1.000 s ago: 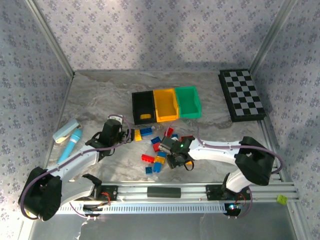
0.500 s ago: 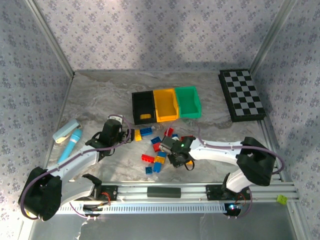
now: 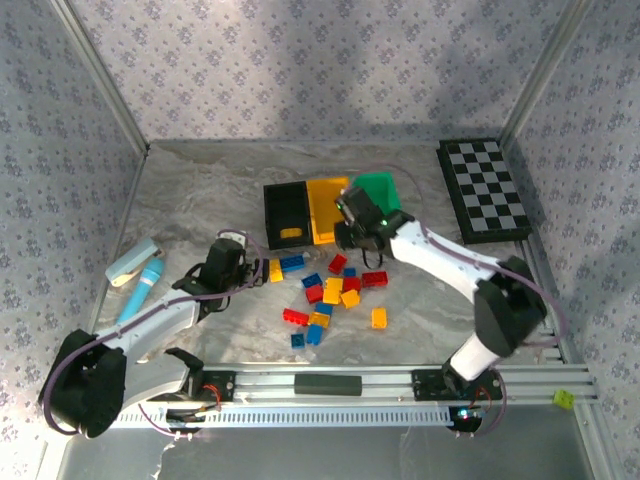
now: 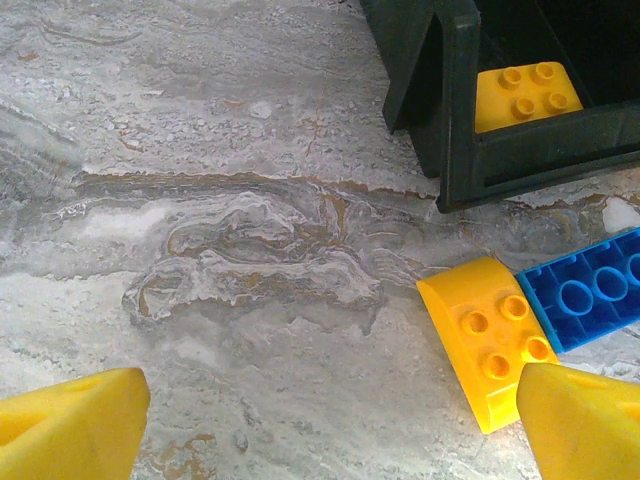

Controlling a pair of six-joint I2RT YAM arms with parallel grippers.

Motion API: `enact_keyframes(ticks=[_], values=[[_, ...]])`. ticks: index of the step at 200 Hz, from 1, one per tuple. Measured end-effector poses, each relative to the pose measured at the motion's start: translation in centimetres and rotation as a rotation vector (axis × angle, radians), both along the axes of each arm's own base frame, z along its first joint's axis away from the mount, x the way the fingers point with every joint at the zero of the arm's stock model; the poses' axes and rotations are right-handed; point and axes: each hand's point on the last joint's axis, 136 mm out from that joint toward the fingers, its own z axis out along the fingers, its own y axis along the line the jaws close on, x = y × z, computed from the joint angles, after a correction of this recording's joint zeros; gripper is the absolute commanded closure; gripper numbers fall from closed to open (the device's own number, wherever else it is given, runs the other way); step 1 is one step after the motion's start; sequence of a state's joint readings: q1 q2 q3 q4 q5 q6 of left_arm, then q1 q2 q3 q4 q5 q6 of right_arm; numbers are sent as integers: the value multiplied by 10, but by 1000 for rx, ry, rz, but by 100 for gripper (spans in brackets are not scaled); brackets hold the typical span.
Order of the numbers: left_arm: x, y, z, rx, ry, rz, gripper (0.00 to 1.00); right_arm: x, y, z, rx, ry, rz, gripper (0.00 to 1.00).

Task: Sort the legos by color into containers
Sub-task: Place the lego in the container, then rotate the lego at the center of the table.

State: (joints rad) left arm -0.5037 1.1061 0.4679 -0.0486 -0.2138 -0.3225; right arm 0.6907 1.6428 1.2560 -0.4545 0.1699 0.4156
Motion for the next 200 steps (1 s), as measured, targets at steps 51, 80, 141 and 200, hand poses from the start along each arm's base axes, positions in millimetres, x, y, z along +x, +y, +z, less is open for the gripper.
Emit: enact_keyframes(ticks=[51, 80, 141, 200], values=[[1, 3, -4, 12, 16, 11, 6, 74, 39, -23, -40, -21, 25, 39], [3, 1, -6, 17, 32, 8, 6, 66, 43, -27, -68, -8, 51, 38], [7, -5, -5, 9, 52, -8, 5, -23, -6, -21, -113, 40, 62, 35], [6, -6, -13, 13, 77, -12, 5, -84, -84, -75, -162, 241, -96, 29]])
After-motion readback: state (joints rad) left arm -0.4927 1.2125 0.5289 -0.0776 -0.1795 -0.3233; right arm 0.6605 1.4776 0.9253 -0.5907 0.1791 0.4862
